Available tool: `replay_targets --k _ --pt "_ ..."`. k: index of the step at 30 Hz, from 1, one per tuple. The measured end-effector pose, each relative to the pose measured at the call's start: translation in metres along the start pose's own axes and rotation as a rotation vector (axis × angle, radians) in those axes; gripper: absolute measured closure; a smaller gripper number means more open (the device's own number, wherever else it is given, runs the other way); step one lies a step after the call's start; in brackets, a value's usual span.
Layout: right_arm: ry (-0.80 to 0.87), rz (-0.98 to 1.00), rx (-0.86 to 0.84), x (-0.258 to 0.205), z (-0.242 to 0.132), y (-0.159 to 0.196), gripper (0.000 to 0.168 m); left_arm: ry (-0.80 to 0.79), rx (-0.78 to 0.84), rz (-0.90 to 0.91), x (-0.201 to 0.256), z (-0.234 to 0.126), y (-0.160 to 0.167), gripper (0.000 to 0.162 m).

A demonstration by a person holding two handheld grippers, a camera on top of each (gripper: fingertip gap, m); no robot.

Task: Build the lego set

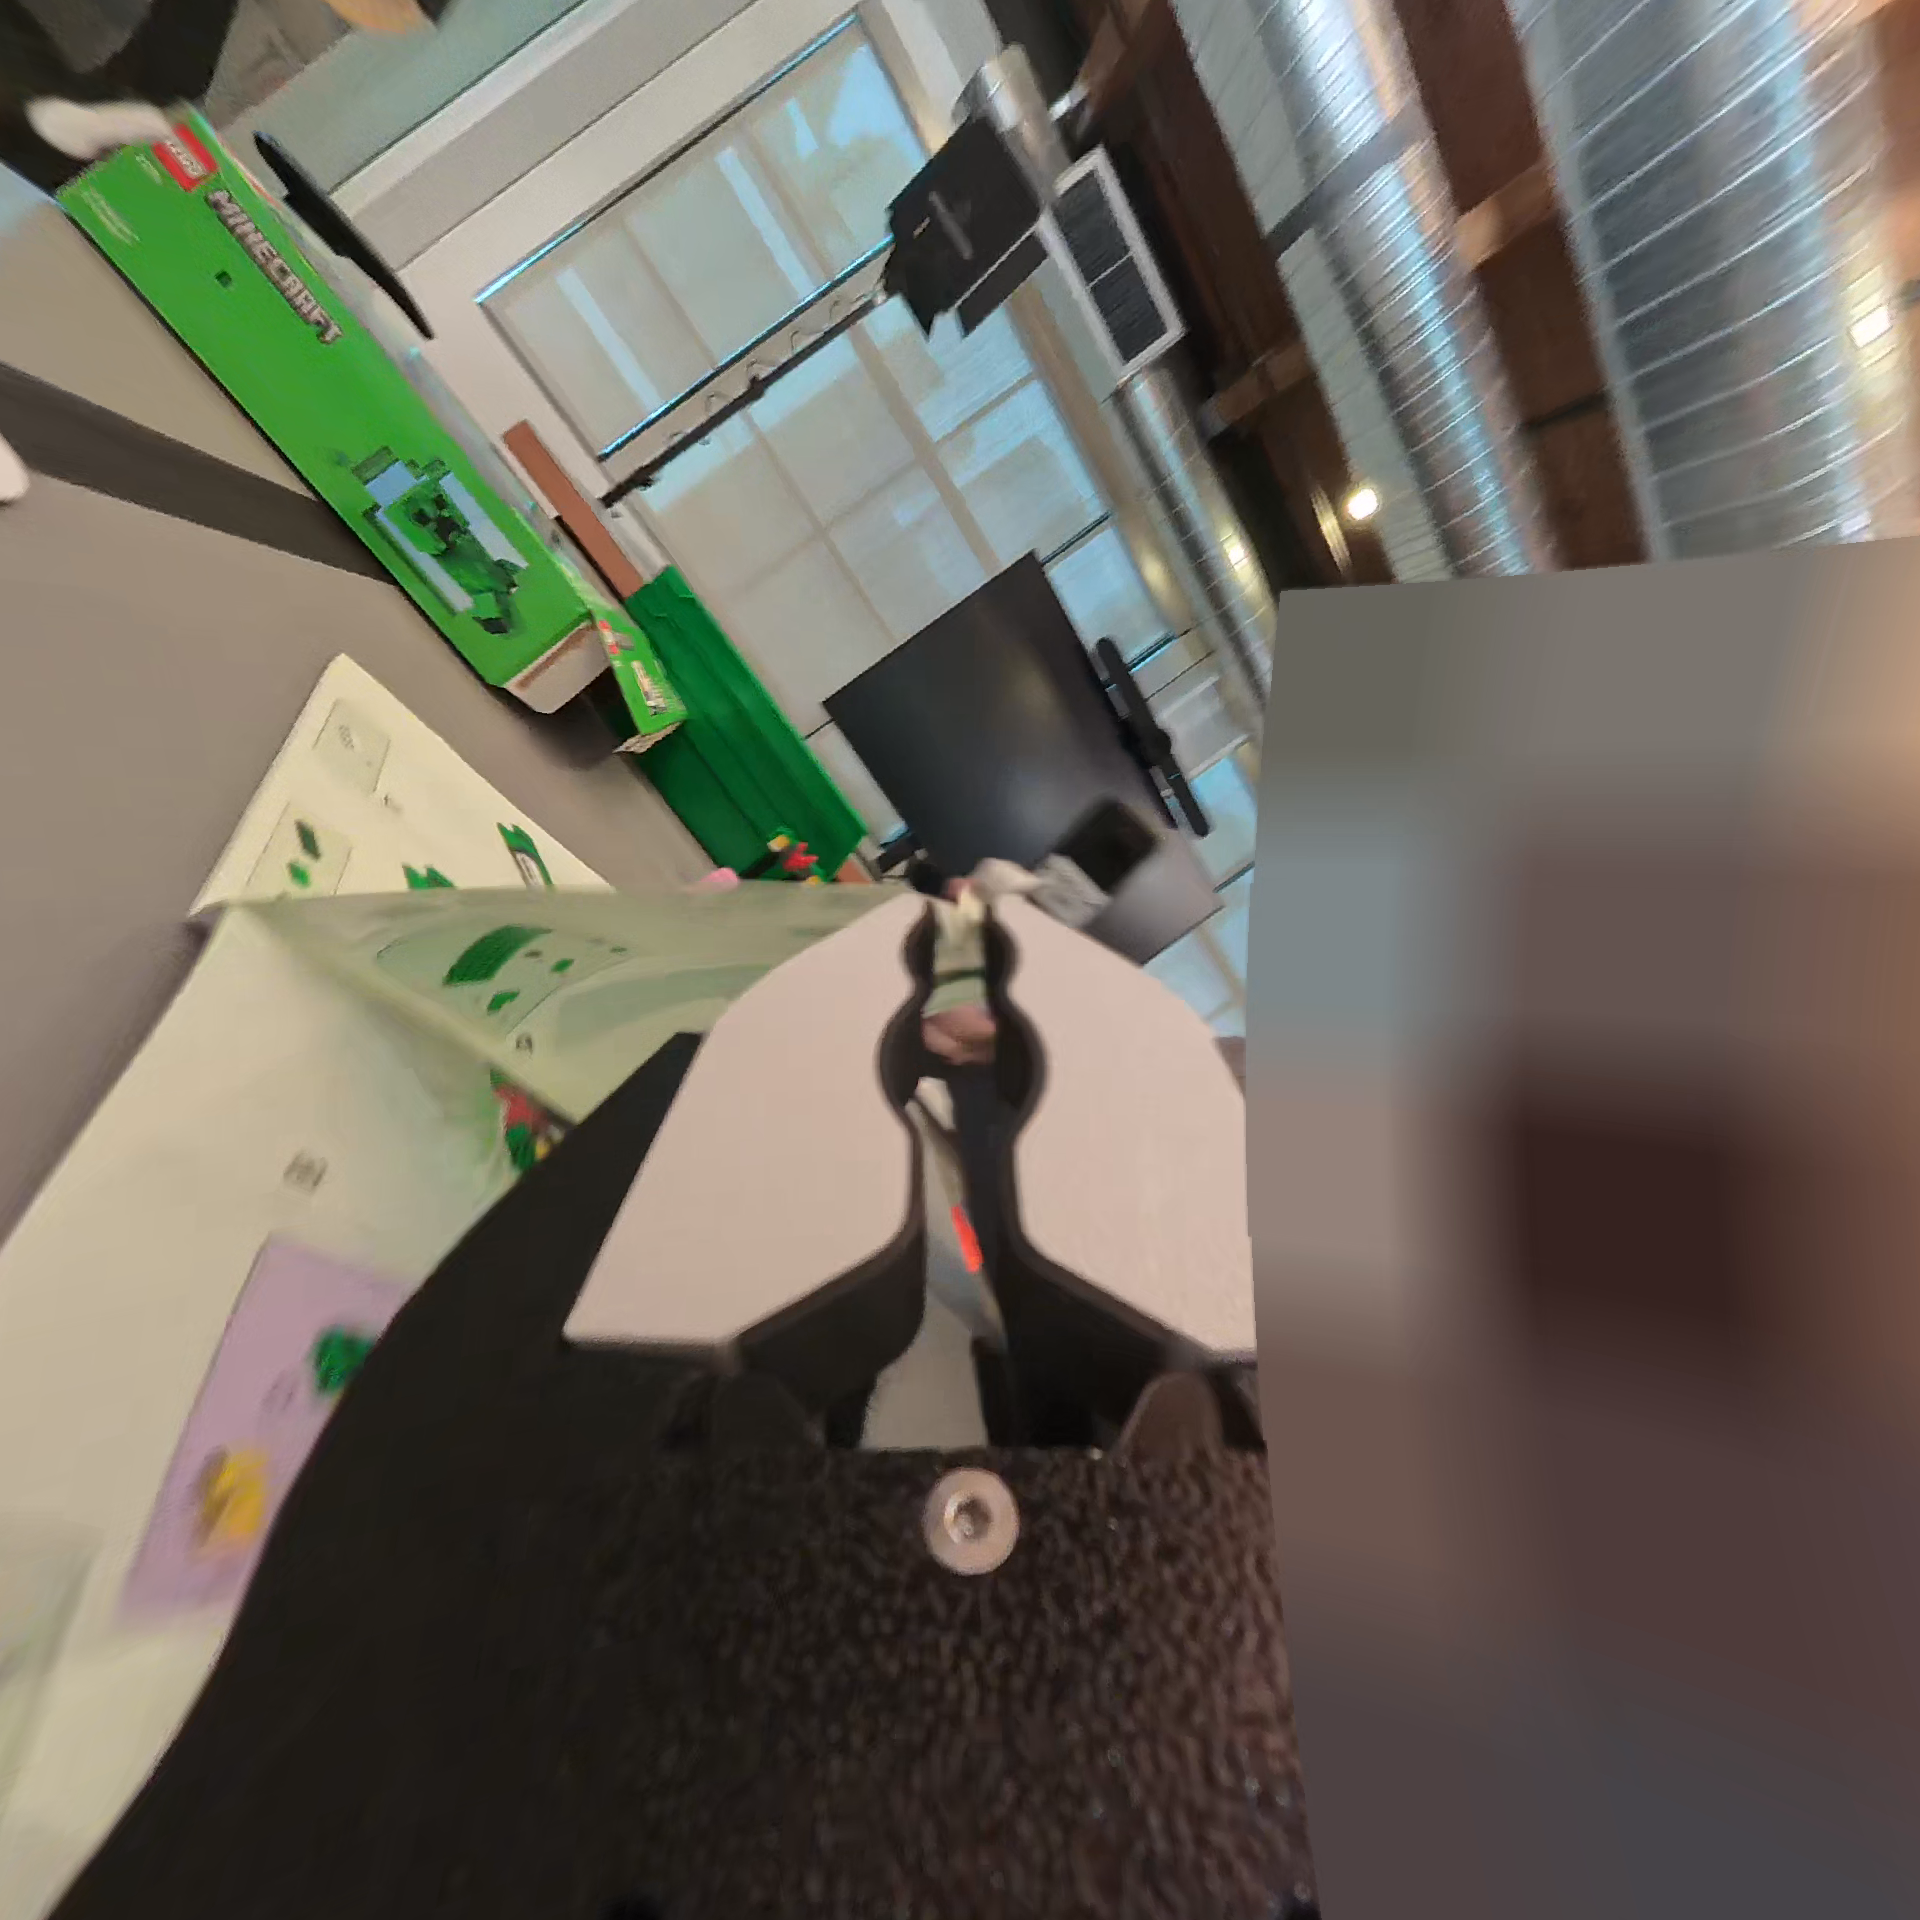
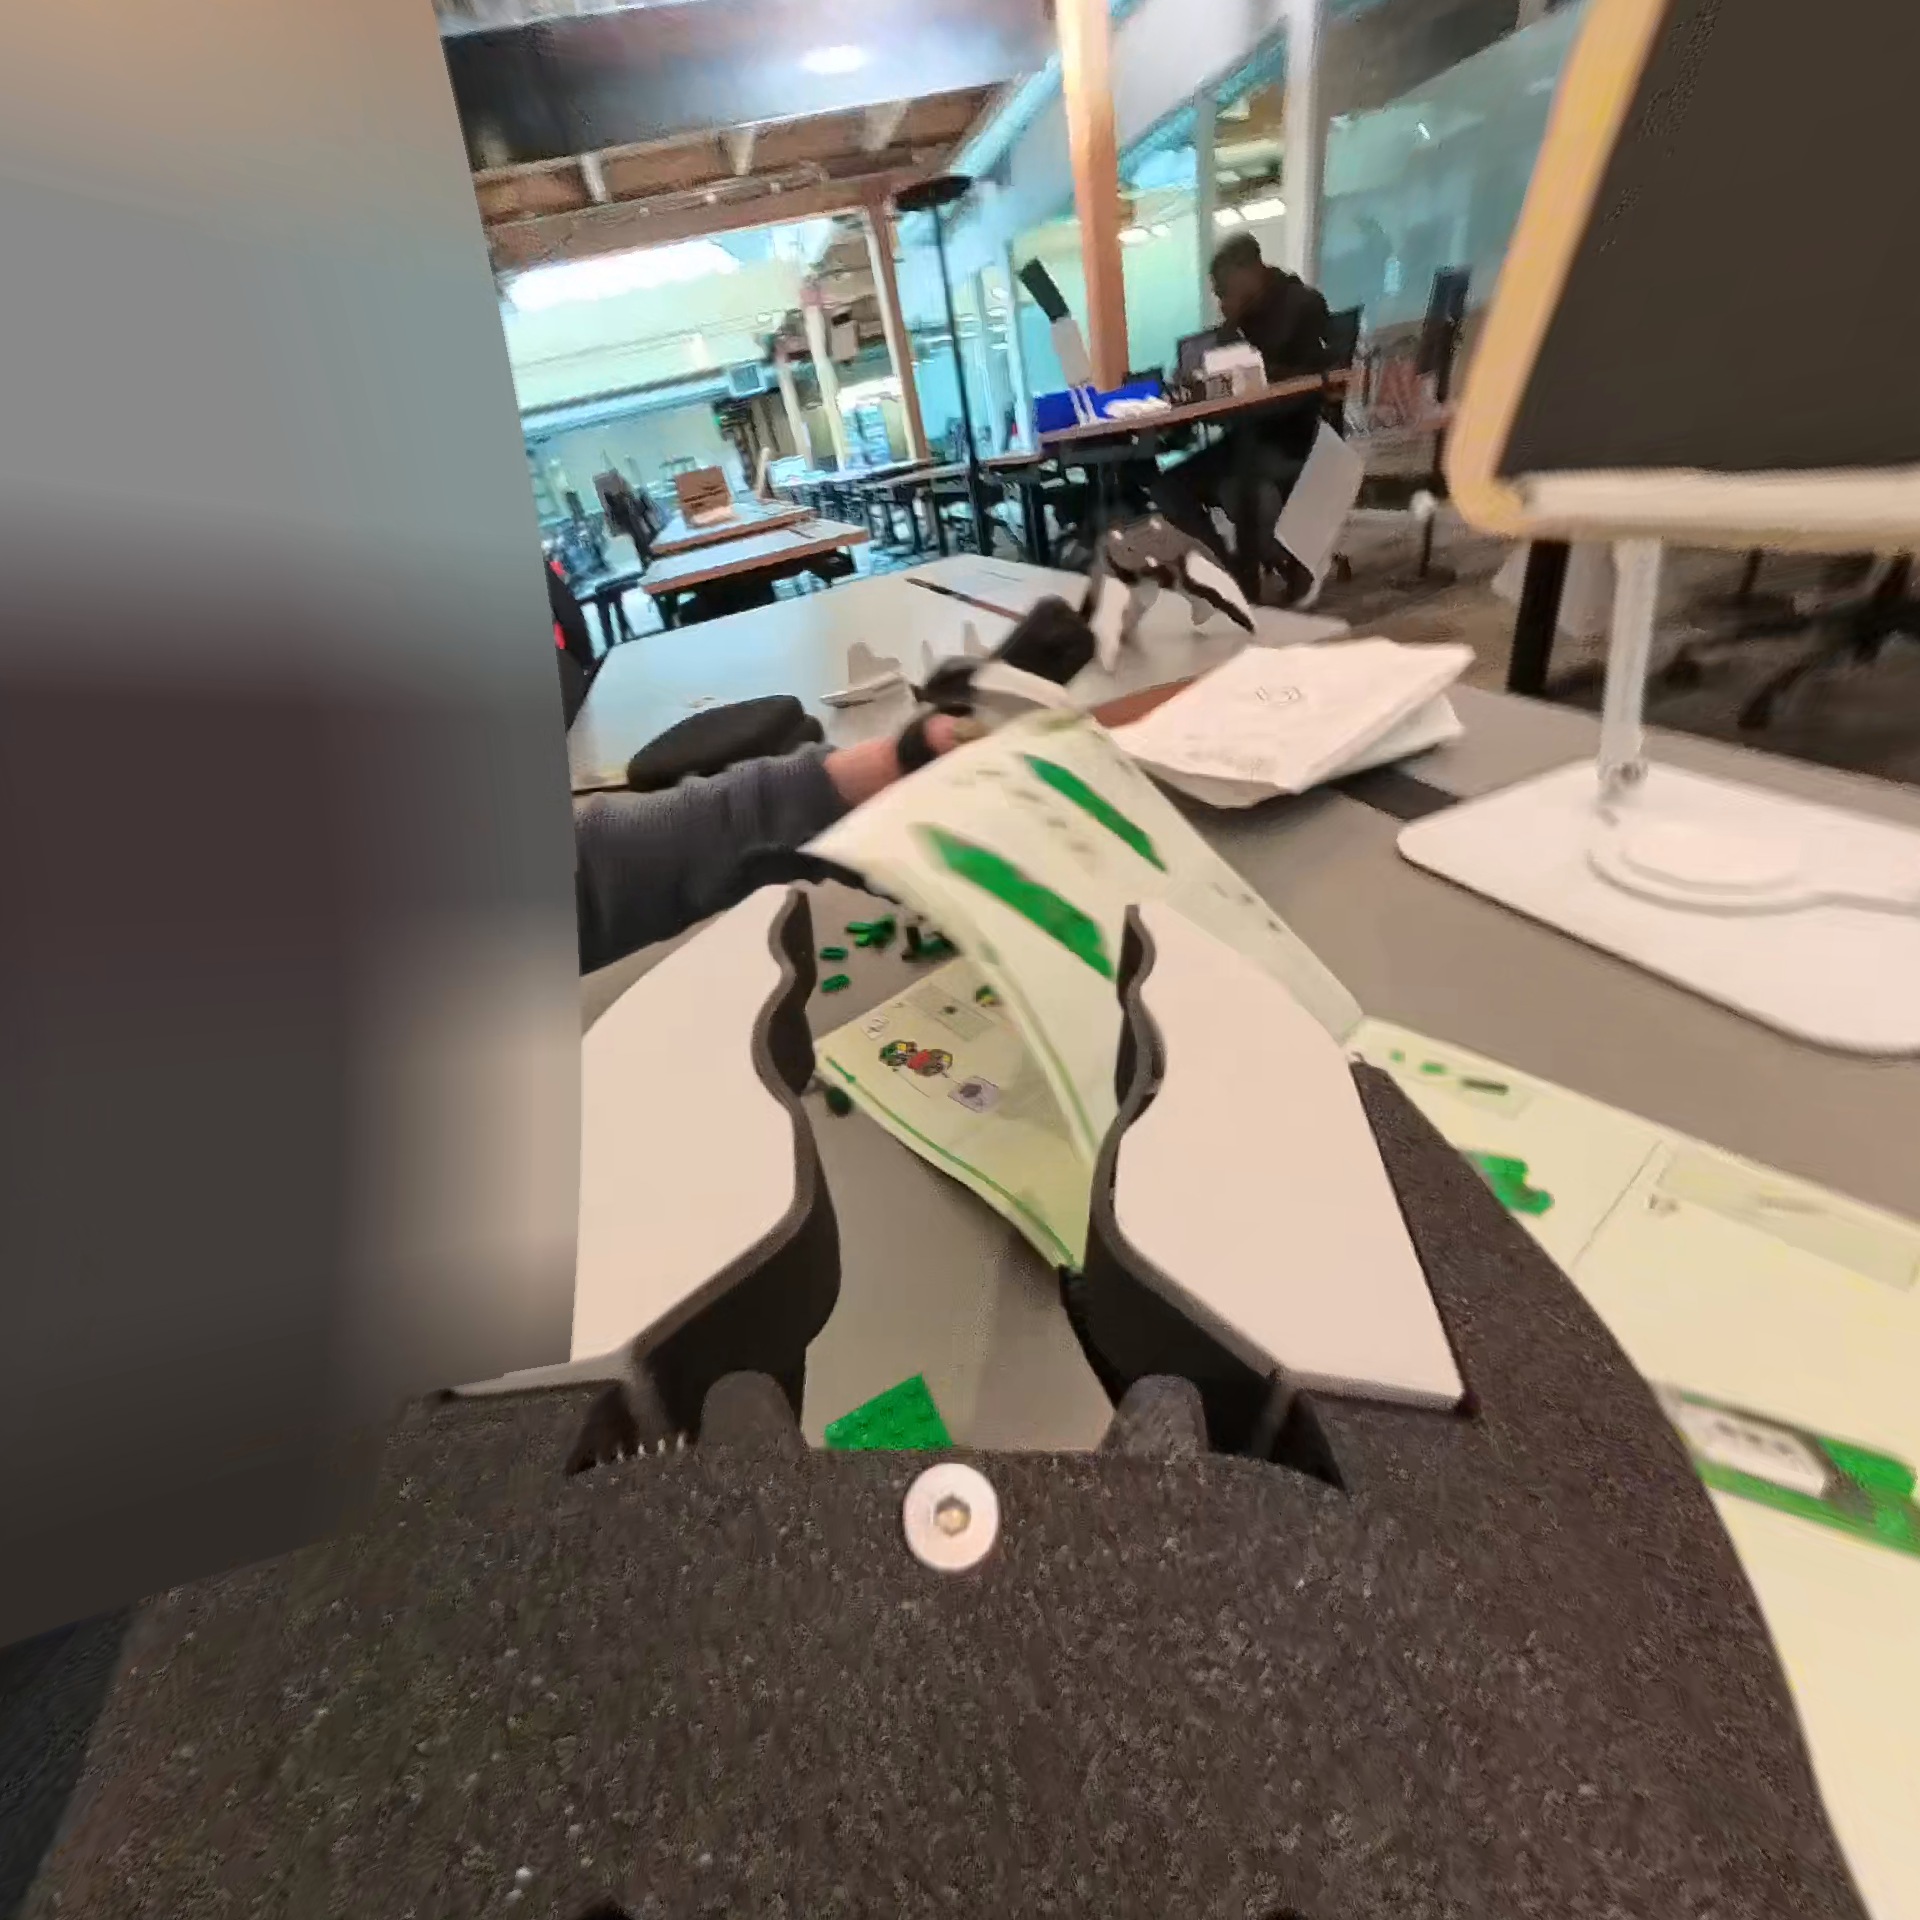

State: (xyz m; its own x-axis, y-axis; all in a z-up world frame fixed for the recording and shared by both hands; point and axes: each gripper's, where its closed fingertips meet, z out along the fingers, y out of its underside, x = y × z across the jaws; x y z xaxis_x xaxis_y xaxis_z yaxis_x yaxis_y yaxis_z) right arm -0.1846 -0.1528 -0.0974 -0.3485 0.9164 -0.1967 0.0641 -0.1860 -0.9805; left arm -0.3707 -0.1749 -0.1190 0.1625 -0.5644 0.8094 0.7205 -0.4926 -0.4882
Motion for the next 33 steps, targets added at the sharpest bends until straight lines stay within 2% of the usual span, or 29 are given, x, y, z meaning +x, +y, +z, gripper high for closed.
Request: replay_targets --k 3,4,6,9,14,16,18,19,21,24,28,33 --pt "0.139 0.124 -0.175 0.039 0.035 0.043 0.139 -0.023 -0.008 -0.031 0.008 -0.030 0.000 0.126" --pt "0.176 0.136 -0.272 0.046 0.049 0.062 0.151 -0.045 -0.013 -0.003 0.014 -0.039 0.001 0.120" --pt "0.290 0.112 -0.477 0.059 0.071 0.096 0.167 -0.106 -0.006 0.086 0.027 -0.058 0.001 0.118" --pt "0.300 0.061 -0.667 0.052 0.098 0.124 0.168 -0.187 0.041 0.203 0.047 -0.085 0.002 0.120" --pt "0.149 0.065 -0.713 0.012 0.132 0.126 0.168 -0.266 0.095 0.303 0.064 -0.109 0.019 0.125" --pt "0.184 0.033 -0.655 0.016 0.131 0.107 0.168 -0.319 0.114 0.334 0.061 -0.113 0.026 0.126" --pt "0.321 -0.015 -0.626 0.041 0.121 0.091 0.168 -0.402 0.135 0.377 0.053 -0.117 0.032 0.127" --pt "0.400 -0.048 -0.653 0.056 0.113 0.089 0.168 -0.450 0.154 0.406 0.050 -0.120 0.033 0.129" --pt "0.522 -0.089 -0.812 0.080 0.095 0.105 0.168 -0.527 0.181 0.461 0.044 -0.122 0.037 0.137" --pt "0.485 -0.079 -0.980 0.072 0.093 0.140 0.168 -0.612 0.165 0.521 0.037 -0.123 0.046 0.147" --pt "0.460 -0.219 -1.022 0.059 0.111 0.156 0.168 -0.682 0.118 0.576 0.030 -0.122 0.056 0.157" --pt "0.467 -0.276 -1.018 0.055 0.124 0.159 0.168 -0.745 0.045 0.593 0.017 -0.118 0.064 0.162"
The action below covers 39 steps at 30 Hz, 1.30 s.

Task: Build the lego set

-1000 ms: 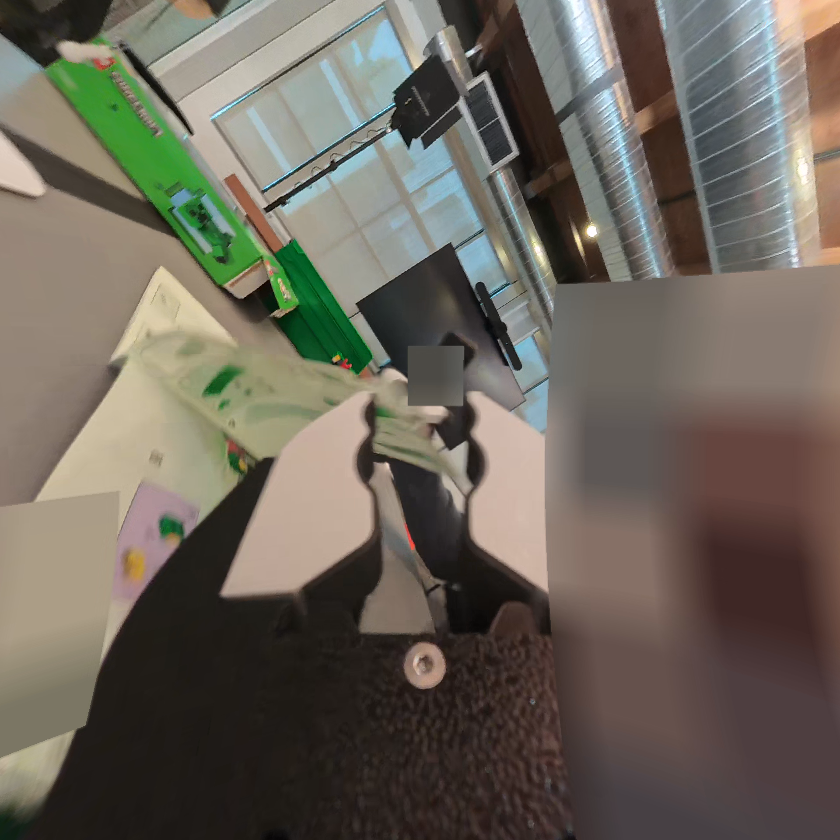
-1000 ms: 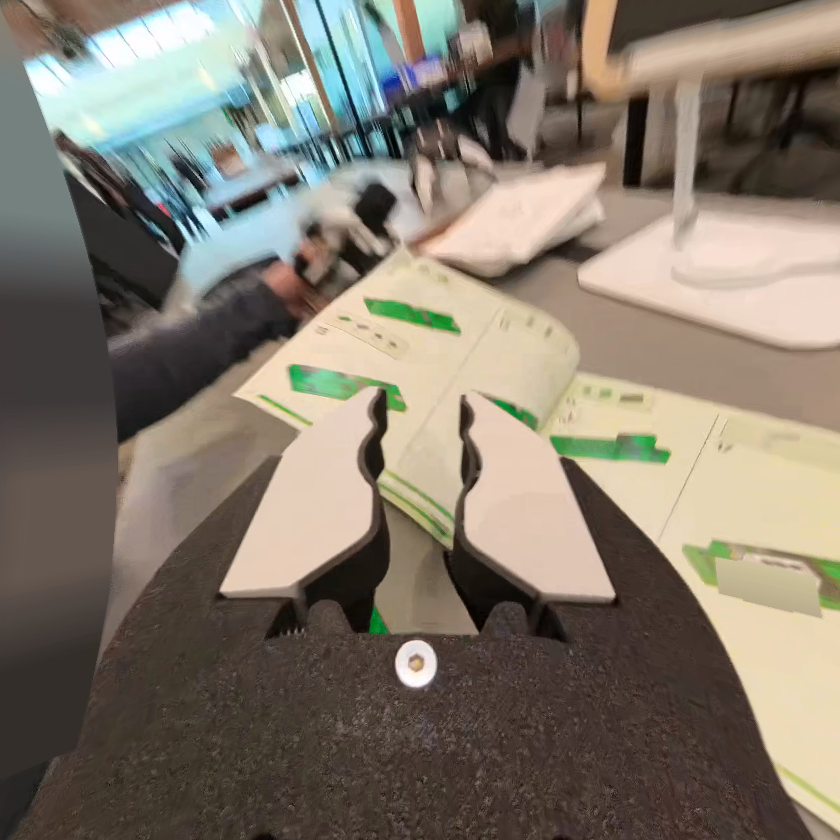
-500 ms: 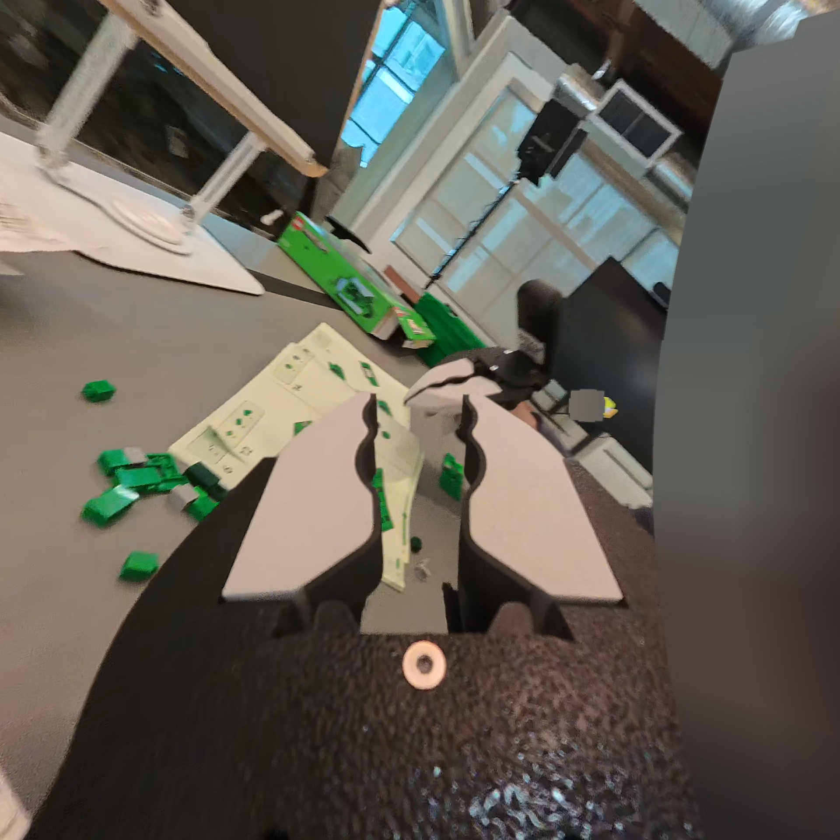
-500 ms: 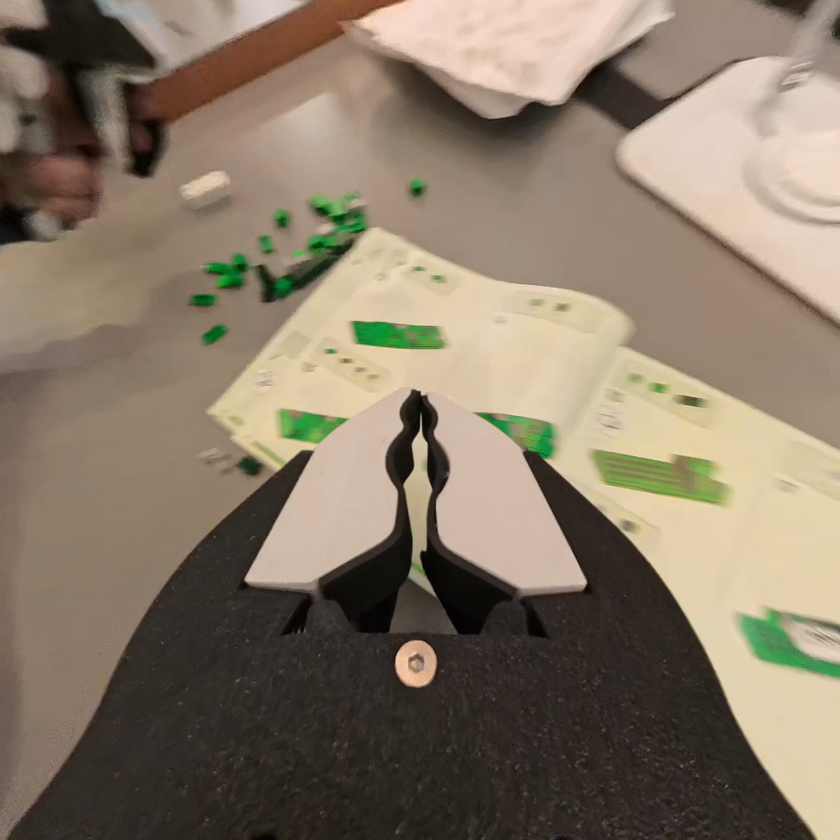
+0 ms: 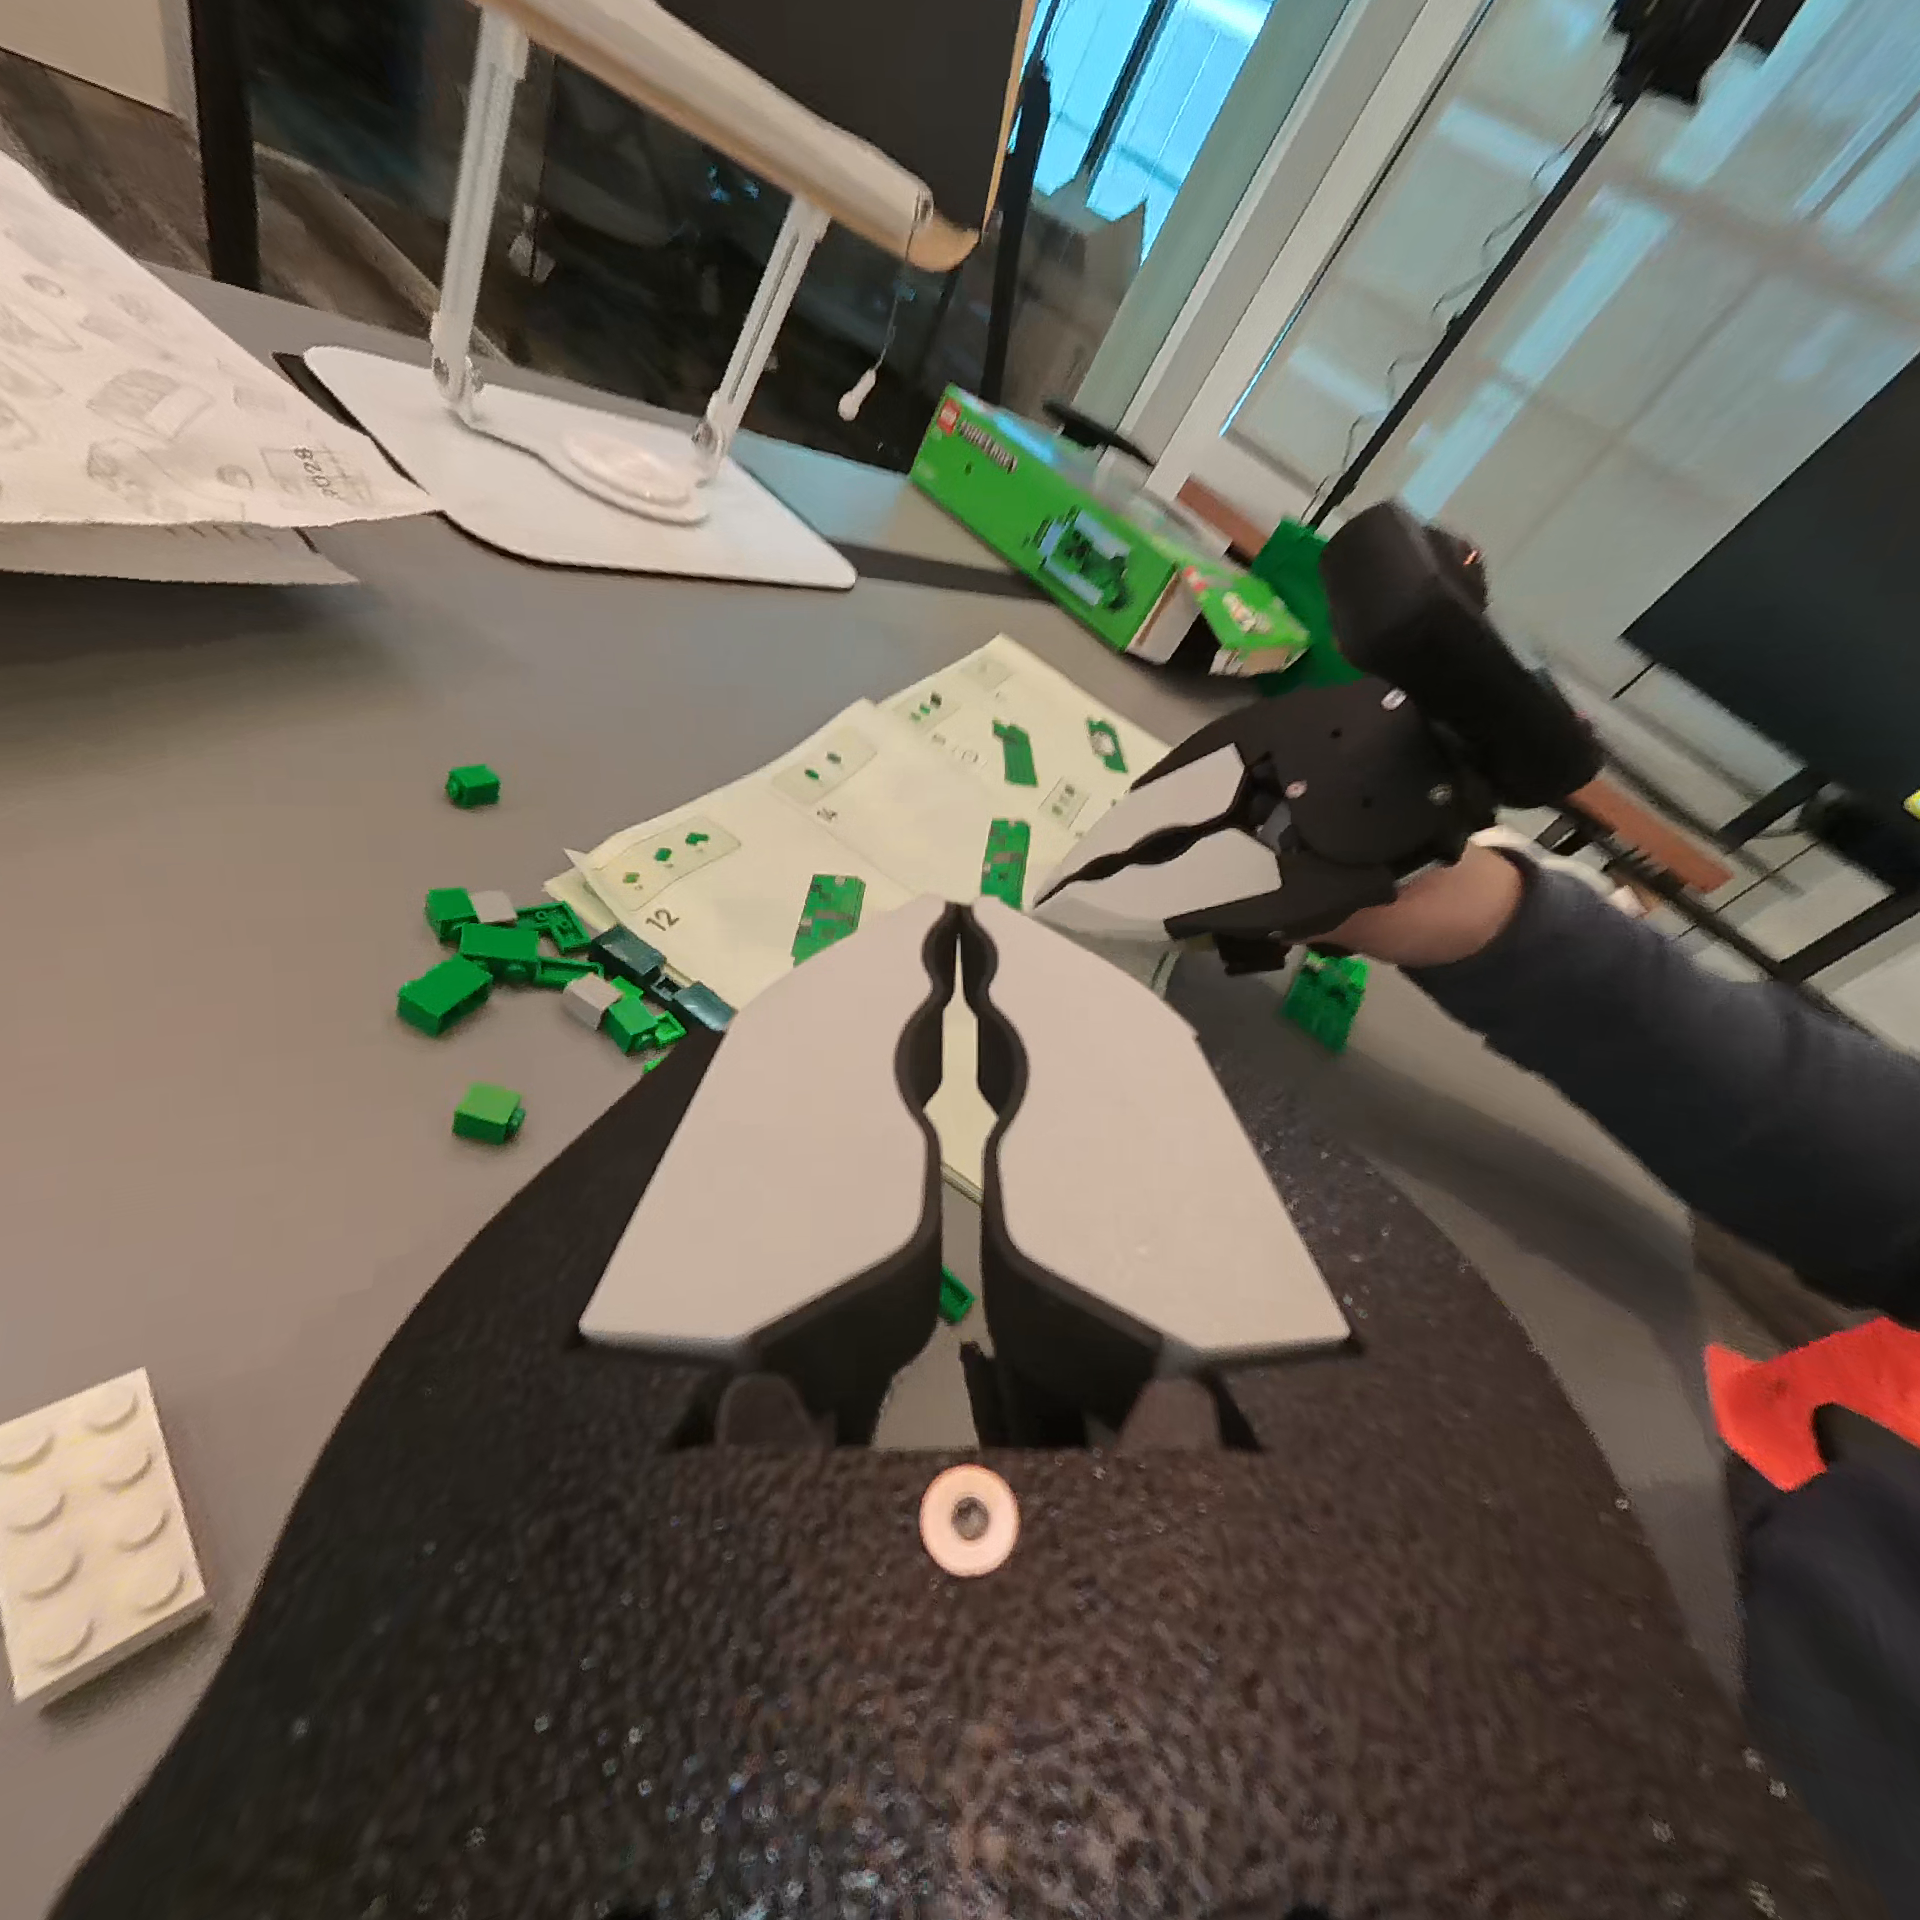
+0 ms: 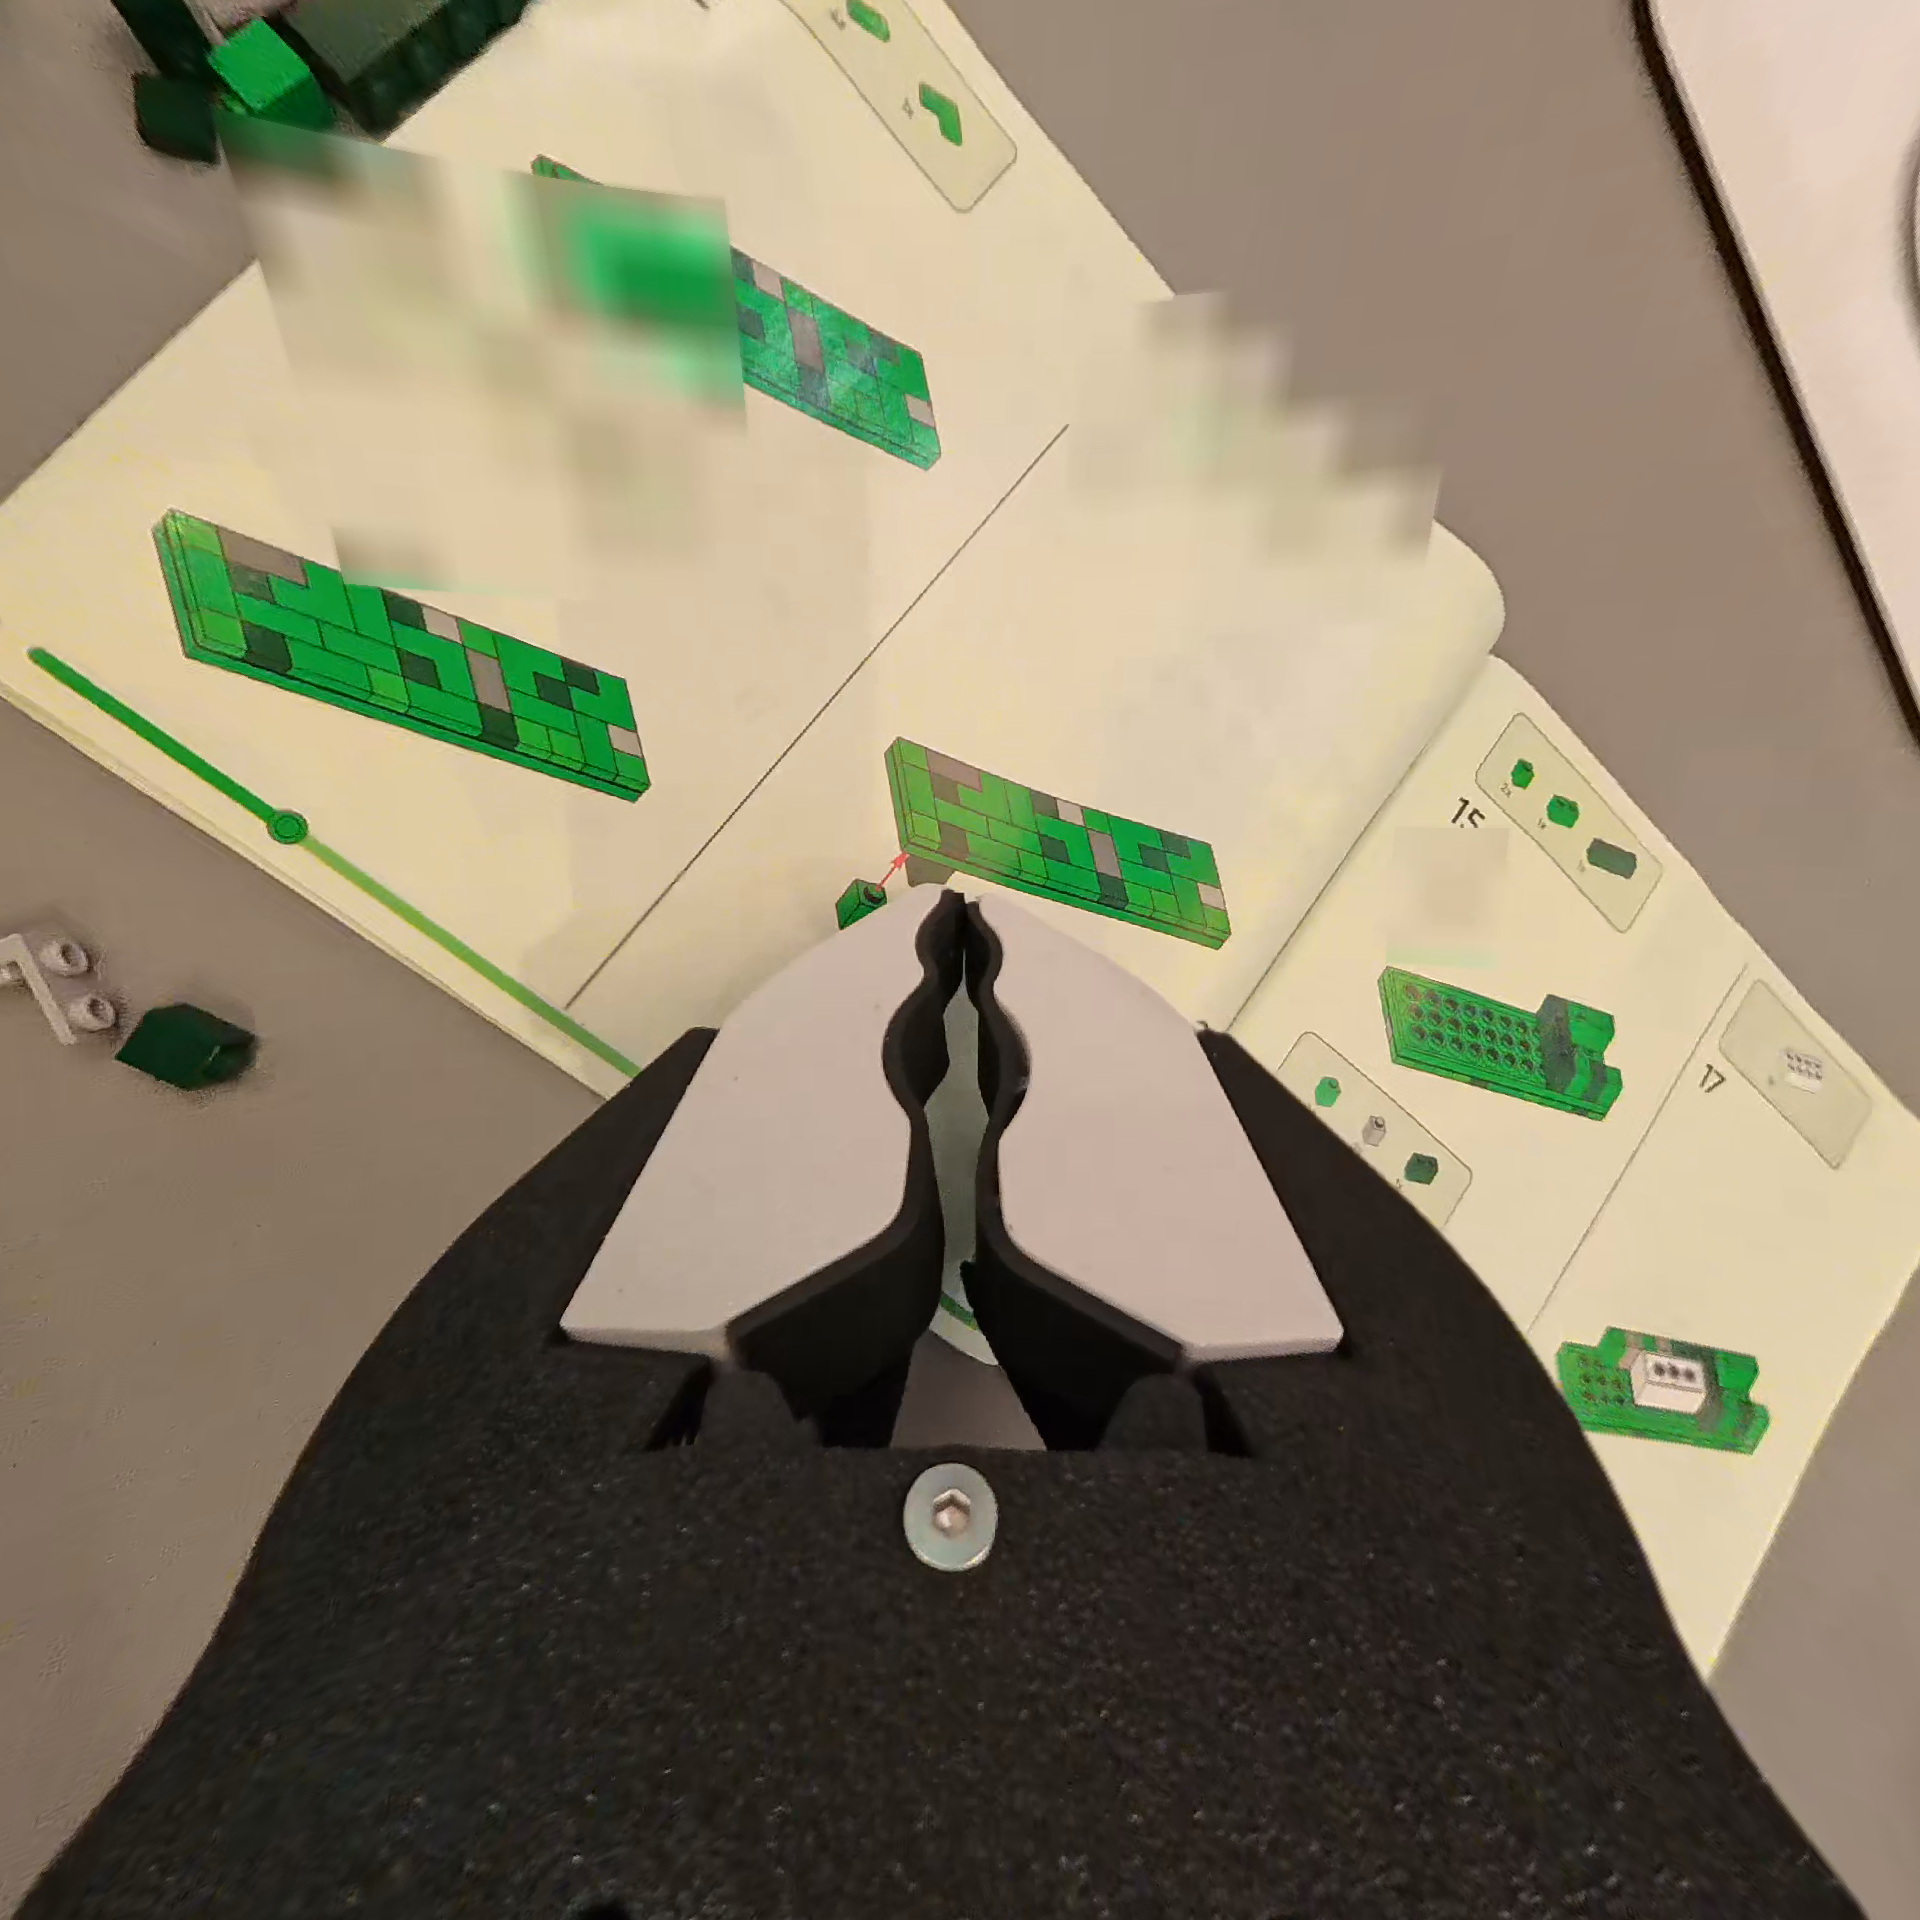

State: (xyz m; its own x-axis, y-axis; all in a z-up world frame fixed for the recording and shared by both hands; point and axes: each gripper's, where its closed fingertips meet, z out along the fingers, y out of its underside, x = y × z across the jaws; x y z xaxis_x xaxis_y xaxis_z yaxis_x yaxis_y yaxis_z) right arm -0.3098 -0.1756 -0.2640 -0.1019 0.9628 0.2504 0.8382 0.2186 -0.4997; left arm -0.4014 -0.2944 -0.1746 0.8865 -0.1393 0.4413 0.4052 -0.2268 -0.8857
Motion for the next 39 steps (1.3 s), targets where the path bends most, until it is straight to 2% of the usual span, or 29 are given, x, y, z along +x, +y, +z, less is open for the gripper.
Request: replay_targets --k 4,7,9,11,14,17,19,21,24,31,39 --pt "-0.025 0.045 0.021 -0.001 0.001 -0.001 0.168 -0.070 -0.122 0.096 -0.004 0.022 0.010 0.162" --pt "-0.033 0.061 0.038 0.000 0.000 -0.001 0.168 -0.228 -0.247 0.220 -0.027 0.039 0.014 0.162" --pt "0.024 0.021 0.037 0.008 -0.003 0.000 0.168 -0.289 -0.296 0.266 -0.037 0.047 0.009 0.162" --pt "0.110 -0.008 0.092 0.028 -0.017 -0.002 0.168 -0.303 -0.283 0.290 -0.040 0.052 -0.001 0.162" --pt "0.104 0.030 0.126 0.062 -0.028 0.007 0.168 -0.252 -0.278 0.326 -0.037 0.060 -0.008 0.162" --pt "0.094 -0.004 0.069 0.096 -0.020 0.030 0.168 -0.243 -0.455 0.350 -0.048 0.074 0.012 0.162" --pt "0.046 -0.071 0.139 0.098 -0.016 0.026 0.168 -0.275 -0.526 0.380 -0.056 0.082 0.018 0.162" --pt "-0.005 -0.109 0.149 0.092 -0.009 0.028 0.168 -0.278 -0.524 0.392 -0.054 0.091 0.016 0.162" --pt "0.050 -0.172 0.067 0.096 0.001 0.040 0.168 -0.256 -0.474 0.373 -0.044 0.100 0.009 0.162" --pt "0.117 -0.060 -0.013 0.115 -0.003 0.058 0.168 -0.194 -0.391 0.246 -0.030 0.125 0.003 0.162" --pt "0.287 0.125 -0.082 0.143 -0.017 0.094 0.168 -0.236 -0.544 0.359 -0.028 0.173 0.026 0.162"
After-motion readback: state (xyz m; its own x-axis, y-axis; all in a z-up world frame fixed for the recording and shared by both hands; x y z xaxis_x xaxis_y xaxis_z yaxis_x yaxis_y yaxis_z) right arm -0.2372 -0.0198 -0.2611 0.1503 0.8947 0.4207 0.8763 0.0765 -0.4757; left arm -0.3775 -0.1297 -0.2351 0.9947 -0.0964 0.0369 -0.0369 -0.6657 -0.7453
